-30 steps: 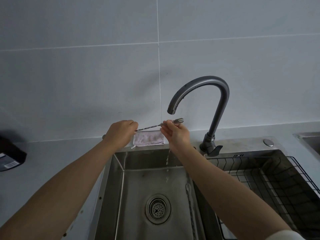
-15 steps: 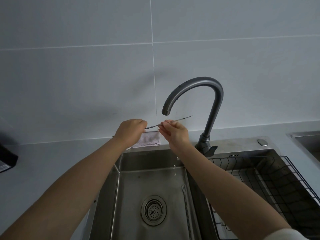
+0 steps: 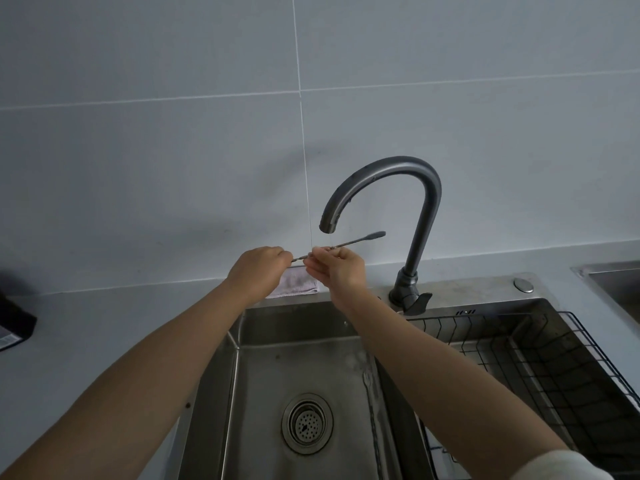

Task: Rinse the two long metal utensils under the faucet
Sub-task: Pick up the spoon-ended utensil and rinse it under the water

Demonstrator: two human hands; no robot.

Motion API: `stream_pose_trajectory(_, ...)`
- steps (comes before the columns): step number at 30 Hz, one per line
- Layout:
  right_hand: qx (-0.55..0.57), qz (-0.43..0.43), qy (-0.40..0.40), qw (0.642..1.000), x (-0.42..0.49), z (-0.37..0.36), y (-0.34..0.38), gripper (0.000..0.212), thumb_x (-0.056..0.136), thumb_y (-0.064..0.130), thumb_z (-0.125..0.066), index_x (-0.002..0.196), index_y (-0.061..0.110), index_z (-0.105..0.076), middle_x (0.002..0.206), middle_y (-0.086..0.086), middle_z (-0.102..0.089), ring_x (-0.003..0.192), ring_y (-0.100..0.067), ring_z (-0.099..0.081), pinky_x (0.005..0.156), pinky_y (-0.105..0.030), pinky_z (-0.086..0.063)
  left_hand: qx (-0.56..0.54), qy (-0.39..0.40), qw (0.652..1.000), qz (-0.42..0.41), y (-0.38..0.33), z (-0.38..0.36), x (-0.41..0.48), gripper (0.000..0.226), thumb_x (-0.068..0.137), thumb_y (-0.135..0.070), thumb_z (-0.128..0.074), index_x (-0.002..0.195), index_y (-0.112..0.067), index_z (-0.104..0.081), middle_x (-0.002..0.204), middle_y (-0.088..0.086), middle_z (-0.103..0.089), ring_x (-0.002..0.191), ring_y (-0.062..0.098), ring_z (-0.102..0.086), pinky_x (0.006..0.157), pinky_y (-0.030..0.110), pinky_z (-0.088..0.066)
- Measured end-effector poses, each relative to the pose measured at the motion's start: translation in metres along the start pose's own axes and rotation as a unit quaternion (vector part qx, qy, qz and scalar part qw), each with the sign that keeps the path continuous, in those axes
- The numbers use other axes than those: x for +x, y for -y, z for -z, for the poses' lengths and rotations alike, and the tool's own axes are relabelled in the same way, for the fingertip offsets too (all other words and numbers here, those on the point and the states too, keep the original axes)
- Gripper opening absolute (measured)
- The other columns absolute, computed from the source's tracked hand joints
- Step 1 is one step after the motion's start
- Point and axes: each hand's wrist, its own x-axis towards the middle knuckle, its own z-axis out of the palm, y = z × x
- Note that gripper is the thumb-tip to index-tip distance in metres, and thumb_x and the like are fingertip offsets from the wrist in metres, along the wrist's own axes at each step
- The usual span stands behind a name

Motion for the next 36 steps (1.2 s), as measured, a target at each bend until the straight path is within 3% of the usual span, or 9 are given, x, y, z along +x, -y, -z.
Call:
stream_pose_trajectory(6, 0.035, -0.021, -0.001, 0.999, 0.002, -0.001, -0.004, 0.034, 0.097, 0.028, -0.042, 0.081, 0.004, -0.060, 0.076, -0.012, -0.066, 0.069, -0.022, -0.067, 0.066, -0.027, -0.057, -0.008, -0.005, 1.000, -0.003, 0.008, 0.001, -0.007, 0.023, 0.087, -0.004, -0.052, 0.109, -0.003, -0.061, 0.103, 0.016, -0.067, 0.089, 0.029, -0.063, 0.071, 0.028, -0.045)
stream_pose_trajectory(9, 0.050, -0.027, -0.008, 0.998, 0.001, -0.001, -0.003, 0.023, 0.095, 0.019, -0.048, 0.080, 0.004, -0.059, 0.075, -0.011, -0.066, 0.068, -0.020, -0.066, 0.068, -0.026, -0.057, -0.015, -0.005, 1.000, -0.005, 0.012, 0.003, -0.009, 0.019, 0.084, 0.002, -0.053, 0.099, 0.000, -0.063, 0.094, 0.019, -0.068, 0.081, 0.031, -0.063, 0.067, 0.033, -0.048)
stream_pose_trajectory(12, 0.078, -0.028, -0.017, 0.996, 0.003, 0.006, 0.000, 0.010, 0.087, 0.002, -0.059, 0.078, 0.005, -0.058, 0.077, -0.010, -0.064, 0.069, -0.018, -0.065, 0.072, -0.026, -0.056, -0.016, -0.008, 1.000, 0.007, 0.020, 0.002, -0.013, 0.010, 0.081, 0.006, -0.054, 0.086, 0.002, -0.063, 0.084, 0.020, -0.067, 0.069, 0.031, -0.058, 0.055, 0.031, -0.034)
stream_pose_trajectory(18, 0.116, -0.041, -0.016, 0.992, 0.004, 0.013, 0.005, 0.027, 0.095, 0.020, -0.050, 0.076, 0.003, -0.058, 0.075, -0.012, -0.066, 0.070, -0.022, -0.066, 0.069, -0.030, -0.056, -0.025, -0.015, 0.999, 0.029, 0.023, 0.005, -0.008, 0.014, 0.088, -0.005, -0.050, 0.094, -0.002, -0.063, 0.093, 0.015, -0.067, 0.081, 0.031, -0.060, 0.061, 0.028, -0.032)
stream_pose_trajectory(22, 0.099, -0.037, -0.047, 0.993, 0.010, 0.028, 0.011, 0.006, 0.088, 0.006, -0.059, 0.086, 0.002, -0.055, 0.076, -0.010, -0.061, 0.068, -0.017, -0.061, 0.069, -0.026, -0.055, -0.034, -0.015, 0.997, 0.062, 0.028, 0.004, -0.005, 0.013, 0.087, -0.007, -0.052, 0.093, -0.006, -0.064, 0.093, 0.010, -0.067, 0.078, 0.023, -0.058, 0.061, 0.028, -0.035)
stream_pose_trajectory(26, -0.166, 0.057, -0.058, 0.983, 0.019, 0.042, 0.015, 0.011, 0.085, 0.006, -0.063, 0.092, 0.007, -0.055, 0.078, -0.001, -0.057, 0.078, -0.018, -0.059, 0.072, -0.024, -0.052, -0.026, -0.037, 0.997, 0.069, 0.026, 0.009, -0.001, 0.019, 0.092, -0.009, -0.048, 0.094, -0.004, -0.066, 0.093, 0.012, -0.068, 0.079, 0.025, -0.060, 0.054, 0.023, -0.029)
stream_pose_trajectory(30, -0.473, 0.193, 0.034, 0.859, 0.021, 0.044, 0.016, 0.017, 0.088, 0.012, -0.060, 0.097, 0.000, -0.066, 0.086, -0.005, -0.063, 0.075, -0.013, -0.053, 0.070, -0.020, -0.043, 0.005, -0.088, 0.994, 0.059, 0.016, 0.014, 0.004, 0.008, 0.079, 0.003, -0.062, 0.076, -0.001, -0.068, 0.070, 0.016, -0.066, 0.063, 0.030, -0.061, 0.050, 0.023, -0.030)
stream_pose_trajectory(33, -0.555, 0.232, 0.064, 0.797, 0.026, 0.046, 0.015, 0.019, 0.091, 0.012, -0.055, 0.100, -0.001, -0.067, 0.096, -0.014, -0.068, 0.078, -0.017, -0.057, 0.074, -0.024, -0.048, 0.032, -0.144, 0.987, 0.062, 0.005, 0.016, 0.008, 0.026, 0.042, 0.016, -0.078, 0.045, -0.003, -0.061, 0.038, 0.009, -0.054, 0.035, 0.025, -0.051, 0.042, 0.017, -0.026)
stream_pose_trajectory(36, -0.522, 0.222, 0.091, 0.819, 0.028, 0.049, 0.014, 0.020, 0.093, 0.006, -0.049, 0.102, -0.004, -0.064, 0.092, -0.017, -0.065, 0.064, -0.010, -0.051, 0.058, -0.007, -0.043, -0.010, -0.208, 0.976, 0.056, -0.003, 0.019, 0.013, 0.025, 0.041, 0.020, -0.075, 0.048, 0.000, -0.063, 0.041, 0.012, -0.058, 0.040, 0.028, -0.055, 0.042, 0.023, -0.042)
